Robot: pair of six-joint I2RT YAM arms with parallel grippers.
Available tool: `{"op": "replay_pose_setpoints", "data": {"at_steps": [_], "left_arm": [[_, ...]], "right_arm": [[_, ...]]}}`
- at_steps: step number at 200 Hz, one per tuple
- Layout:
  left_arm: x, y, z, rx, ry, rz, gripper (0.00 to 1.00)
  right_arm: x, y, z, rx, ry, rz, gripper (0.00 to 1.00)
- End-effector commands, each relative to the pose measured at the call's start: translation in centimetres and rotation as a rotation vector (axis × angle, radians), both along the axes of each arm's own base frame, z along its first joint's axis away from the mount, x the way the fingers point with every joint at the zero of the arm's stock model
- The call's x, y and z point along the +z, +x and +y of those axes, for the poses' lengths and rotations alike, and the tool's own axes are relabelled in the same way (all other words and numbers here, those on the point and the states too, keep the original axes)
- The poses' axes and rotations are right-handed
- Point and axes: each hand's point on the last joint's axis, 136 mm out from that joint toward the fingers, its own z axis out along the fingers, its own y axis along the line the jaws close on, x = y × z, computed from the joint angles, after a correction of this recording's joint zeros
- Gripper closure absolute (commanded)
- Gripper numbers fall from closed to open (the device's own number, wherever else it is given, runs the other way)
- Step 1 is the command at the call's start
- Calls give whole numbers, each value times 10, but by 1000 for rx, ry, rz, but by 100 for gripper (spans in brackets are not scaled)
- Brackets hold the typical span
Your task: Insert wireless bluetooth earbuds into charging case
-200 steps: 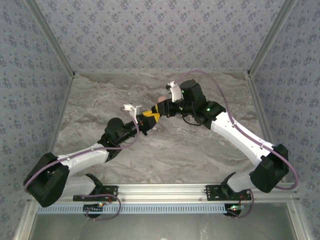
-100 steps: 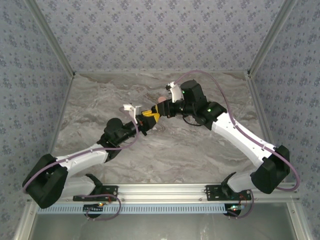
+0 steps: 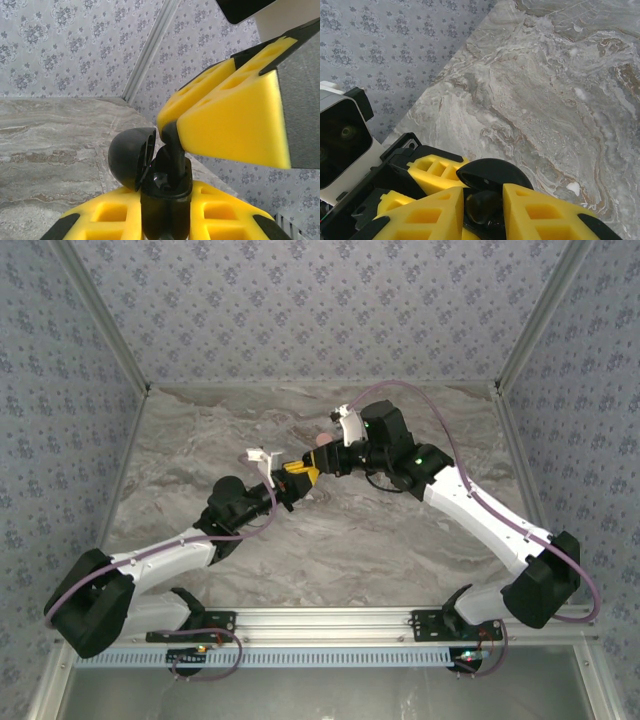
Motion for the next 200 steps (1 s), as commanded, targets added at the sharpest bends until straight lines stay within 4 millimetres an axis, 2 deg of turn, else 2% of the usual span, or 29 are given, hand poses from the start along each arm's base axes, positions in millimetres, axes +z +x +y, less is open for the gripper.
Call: {"op": "replay_pose_setpoints", "data": {"at_steps": [1, 80, 148, 200], "left_arm": [[36, -1, 3, 10, -55, -86, 82], [31, -3, -2, -11, 8, -95, 82], [26, -5, -3, -20, 76, -153, 83], [25, -13, -4, -45, 125, -231, 84]], "right_arm": [[4, -10, -5, 12, -21, -8, 72], [5, -11, -9, 1, -34, -18, 69], [21, -16, -16, -6, -27, -53, 60], [33, -22, -14, 24, -9, -63, 61]]}}
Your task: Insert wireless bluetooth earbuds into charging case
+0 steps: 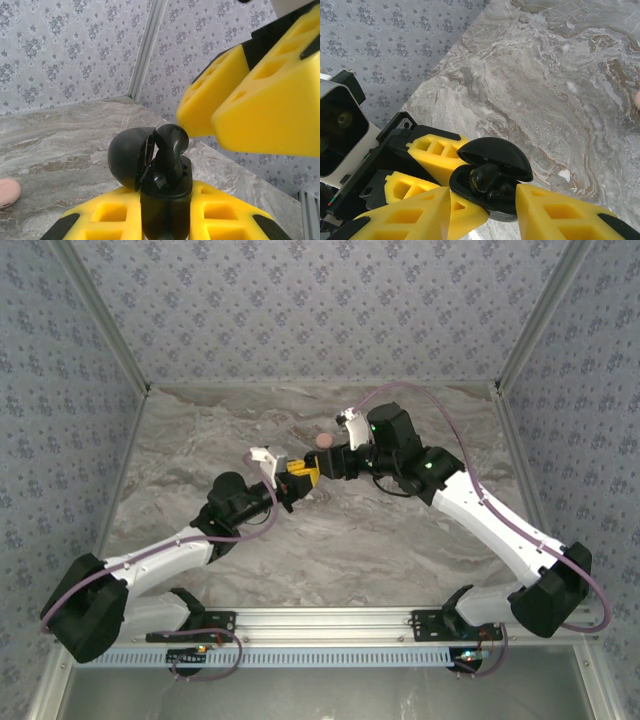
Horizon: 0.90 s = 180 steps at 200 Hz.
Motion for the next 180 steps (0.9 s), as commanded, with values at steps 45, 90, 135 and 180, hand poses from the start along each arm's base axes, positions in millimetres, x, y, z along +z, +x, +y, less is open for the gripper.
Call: {"op": "replay_pose_setpoints", "data": {"at_steps": [45, 90, 135, 180], "left_arm": [[20, -12, -2, -47, 23, -119, 84], [21, -12, -2, -53, 24, -121, 84], [23, -14, -2, -56, 20, -122, 84], [25, -14, -1, -56, 17, -123, 84]], "right_arm": [[31, -10, 2, 46, 36, -53, 64], [26, -9, 7, 66, 22, -29, 73], [20, -10, 11, 83, 11, -7, 75], [14, -9, 12, 77, -7, 7, 75]]}}
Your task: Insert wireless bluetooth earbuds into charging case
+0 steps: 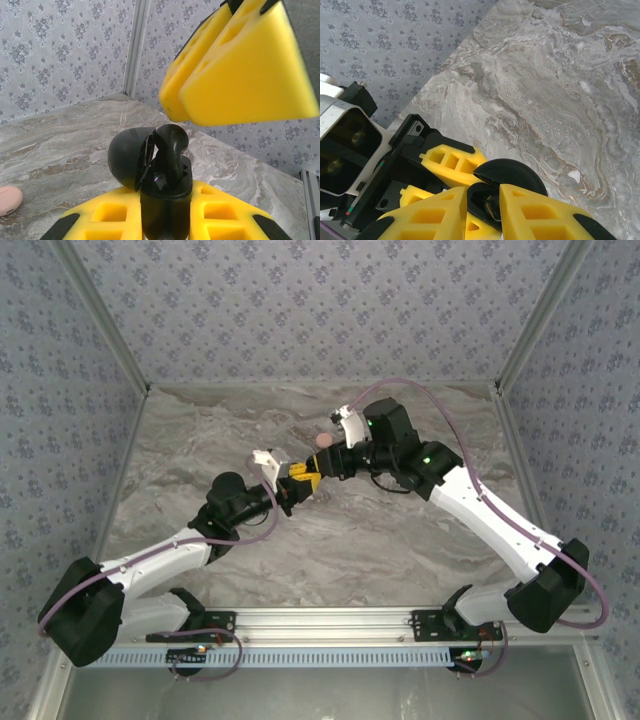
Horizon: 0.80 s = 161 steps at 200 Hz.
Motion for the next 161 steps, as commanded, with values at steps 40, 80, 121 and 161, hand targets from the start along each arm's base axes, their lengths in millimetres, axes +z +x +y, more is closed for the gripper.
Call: {"op": "replay_pose_setpoints", "data": {"at_steps": [40, 80, 121, 161], "left_arm": [[30, -6, 1, -20, -44, -73, 83], [33, -8, 1, -25, -50, -78, 83], [35, -9, 2, -25, -55, -81, 83], [39, -9, 2, -27, -65, -87, 83]], "right_arm": [[0, -4, 5, 31, -20, 15, 75], [-2, -4, 7, 39, -27, 23, 76], [1, -10, 13, 80, -11, 29, 76], [-4, -13, 17, 106, -33, 45, 74]]}}
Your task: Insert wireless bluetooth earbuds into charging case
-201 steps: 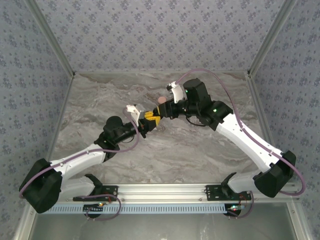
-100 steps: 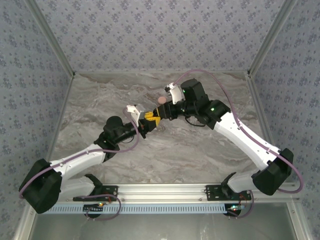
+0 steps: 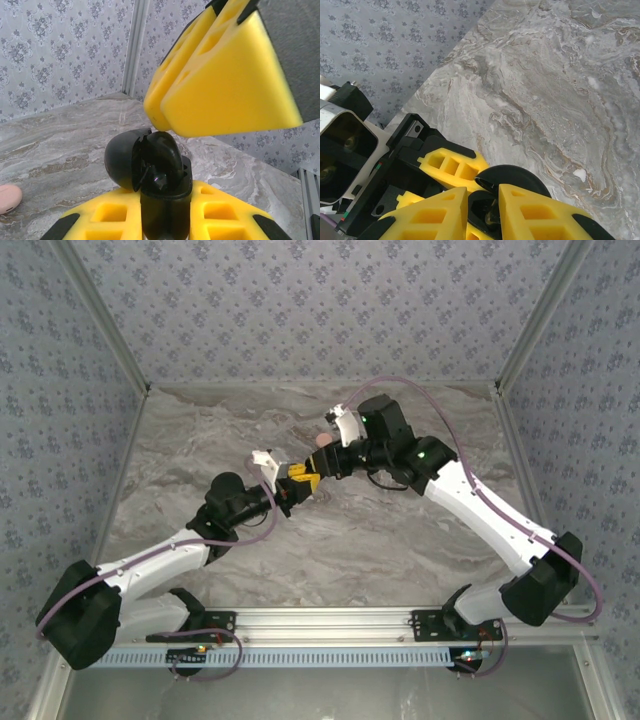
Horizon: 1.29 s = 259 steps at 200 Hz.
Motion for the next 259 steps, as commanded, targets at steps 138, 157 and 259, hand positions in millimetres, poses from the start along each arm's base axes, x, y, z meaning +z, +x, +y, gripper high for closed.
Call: {"op": "replay_pose_setpoints", "data": {"at_steps": [138, 157, 259], "left_arm": [[30, -4, -4, -34, -40, -60, 83], [32, -5, -5, -44, -43, -63, 83], [77, -34, -17, -227, -113, -146, 83]], "right_arm": [[23, 4, -30, -117, -27, -87, 69], [26, 6, -44, -153, -16, -87, 72], [-16, 19, -68, -120, 58, 114, 87]]}}
